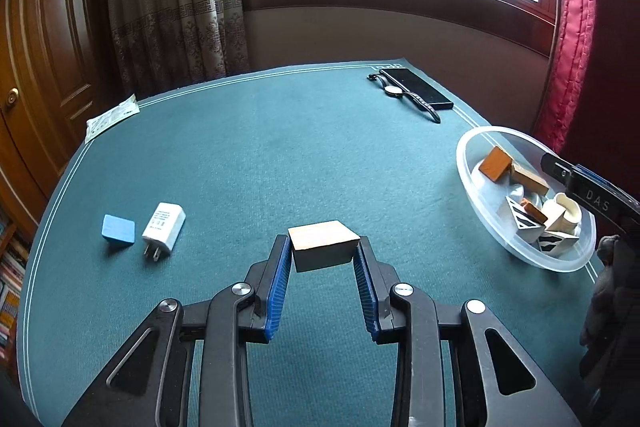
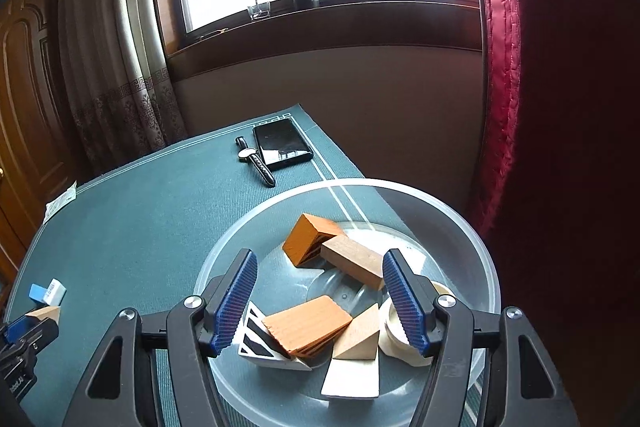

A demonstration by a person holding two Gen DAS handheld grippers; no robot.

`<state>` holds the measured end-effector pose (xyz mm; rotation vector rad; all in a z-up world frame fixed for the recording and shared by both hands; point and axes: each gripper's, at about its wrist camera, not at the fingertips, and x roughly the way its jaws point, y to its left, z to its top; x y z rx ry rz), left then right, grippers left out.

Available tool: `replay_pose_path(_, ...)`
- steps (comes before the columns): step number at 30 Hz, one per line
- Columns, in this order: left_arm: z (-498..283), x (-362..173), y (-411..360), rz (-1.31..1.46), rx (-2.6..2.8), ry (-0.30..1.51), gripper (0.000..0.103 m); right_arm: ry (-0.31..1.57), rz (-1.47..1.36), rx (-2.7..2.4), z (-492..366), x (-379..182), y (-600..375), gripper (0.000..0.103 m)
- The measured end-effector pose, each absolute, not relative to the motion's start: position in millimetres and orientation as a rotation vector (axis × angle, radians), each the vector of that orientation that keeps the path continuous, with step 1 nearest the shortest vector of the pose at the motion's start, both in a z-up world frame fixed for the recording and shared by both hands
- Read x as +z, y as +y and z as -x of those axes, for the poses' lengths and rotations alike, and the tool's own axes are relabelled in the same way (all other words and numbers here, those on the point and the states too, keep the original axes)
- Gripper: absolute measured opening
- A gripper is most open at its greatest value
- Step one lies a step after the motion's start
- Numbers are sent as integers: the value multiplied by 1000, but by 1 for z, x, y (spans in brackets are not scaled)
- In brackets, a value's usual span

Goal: Organize rigid objects
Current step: 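Carry the brown block and the tan wedge over the basin with both grippers, then open the right gripper over the basin while the left opens to drop the wedge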

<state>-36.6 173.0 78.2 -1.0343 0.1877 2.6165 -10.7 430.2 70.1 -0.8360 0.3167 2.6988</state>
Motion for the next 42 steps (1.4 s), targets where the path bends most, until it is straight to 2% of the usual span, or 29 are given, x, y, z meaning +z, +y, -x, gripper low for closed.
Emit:
replay_pose_path(20, 59, 88, 285, 931, 2394, 230, 33, 280, 785, 2605, 6, 77, 445, 69)
replay_pose_path(38, 71, 82, 320, 893, 2284, 203, 33, 286, 755, 2568, 4, 80, 452, 69)
replay_pose_path(41, 73, 82, 321, 889, 2268, 187, 37, 297, 751, 2561, 3, 80, 455, 69)
replay_pose_path(42, 74, 82, 320, 892, 2272, 182, 44, 298, 747, 2559, 2, 80, 456, 69)
